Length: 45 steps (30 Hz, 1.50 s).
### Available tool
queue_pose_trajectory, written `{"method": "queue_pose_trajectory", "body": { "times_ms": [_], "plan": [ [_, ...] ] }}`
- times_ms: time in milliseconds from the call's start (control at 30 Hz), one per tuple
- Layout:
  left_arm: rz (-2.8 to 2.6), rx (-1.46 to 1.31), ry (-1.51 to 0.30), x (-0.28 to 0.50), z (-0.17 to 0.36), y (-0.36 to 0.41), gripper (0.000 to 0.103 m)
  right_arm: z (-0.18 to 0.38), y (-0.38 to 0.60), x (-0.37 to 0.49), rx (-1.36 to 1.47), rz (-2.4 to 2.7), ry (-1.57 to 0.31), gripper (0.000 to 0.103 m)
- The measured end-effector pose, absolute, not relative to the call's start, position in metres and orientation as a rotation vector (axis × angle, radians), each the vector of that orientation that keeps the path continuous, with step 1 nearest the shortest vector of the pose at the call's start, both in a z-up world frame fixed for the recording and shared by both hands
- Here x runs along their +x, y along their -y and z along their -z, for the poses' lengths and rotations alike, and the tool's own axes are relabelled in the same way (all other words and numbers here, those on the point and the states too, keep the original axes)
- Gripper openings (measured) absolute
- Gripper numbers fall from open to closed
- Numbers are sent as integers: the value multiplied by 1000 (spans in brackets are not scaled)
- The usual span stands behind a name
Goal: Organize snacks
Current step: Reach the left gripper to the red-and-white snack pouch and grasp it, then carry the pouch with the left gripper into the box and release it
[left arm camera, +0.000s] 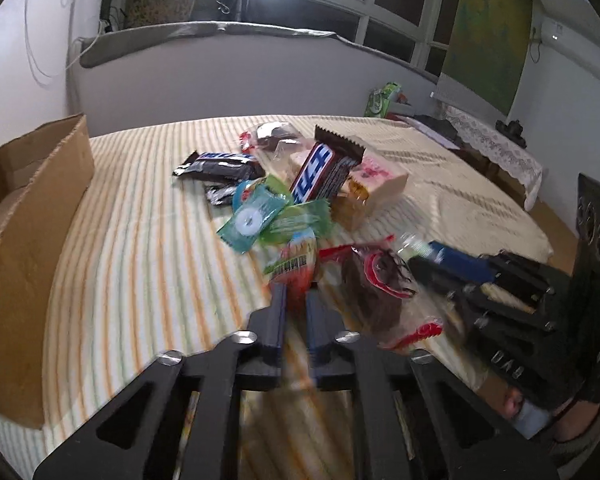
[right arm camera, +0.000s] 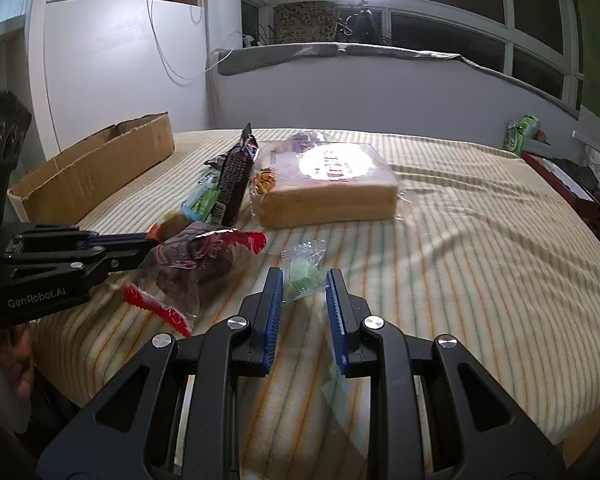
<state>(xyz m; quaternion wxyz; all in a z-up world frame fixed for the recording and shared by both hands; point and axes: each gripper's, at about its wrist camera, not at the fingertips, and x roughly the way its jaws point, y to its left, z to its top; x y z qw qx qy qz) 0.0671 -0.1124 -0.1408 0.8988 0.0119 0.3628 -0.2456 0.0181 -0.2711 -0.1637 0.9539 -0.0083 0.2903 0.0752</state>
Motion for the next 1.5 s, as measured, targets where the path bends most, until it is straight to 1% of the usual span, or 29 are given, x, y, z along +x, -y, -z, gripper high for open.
{"method": "queue_pose_trajectory", "body": {
  "times_ms": [300,633,733,767,800,833,867,900,967,1000,1033,1067,1100,1200,1500],
  "plan": [
    [491,-17,-737,65,138,101,3,156,277,12,4,-136,-561,23],
    [466,-36,-696,56,123,89,2,149,282,9,14,-127,-547,23],
    [444,35,-691,57,120,95,3,150,281,8,17,-126,-551,23],
    [443,57,-690,56,121,99,12,151,281,8,16,-125,-553,23],
    [457,78,-690,54,122,103,28,151,282,8,18,-124,-555,23],
    [480,99,-696,55,124,109,41,151,282,7,21,-124,-555,23],
    [490,114,-697,55,125,112,63,151,283,7,23,-123,-556,23],
    [492,138,-684,55,128,118,66,151,283,7,23,-122,-557,23],
    [497,170,-675,60,131,128,66,151,284,7,25,-122,-558,23],
    [503,179,-679,65,134,132,64,151,284,6,24,-120,-557,23],
    [506,179,-690,71,136,134,58,151,285,6,27,-118,-557,23],
    [506,168,-711,78,139,135,34,150,286,6,28,-119,-557,23],
    [501,140,-749,88,143,134,32,150,287,5,29,-117,-556,23],
    [499,101,-753,92,141,128,28,150,289,5,34,-113,-551,23],
    [447,4,-662,56,123,97,28,146,281,3,39,-113,-536,23]
  ]
}}
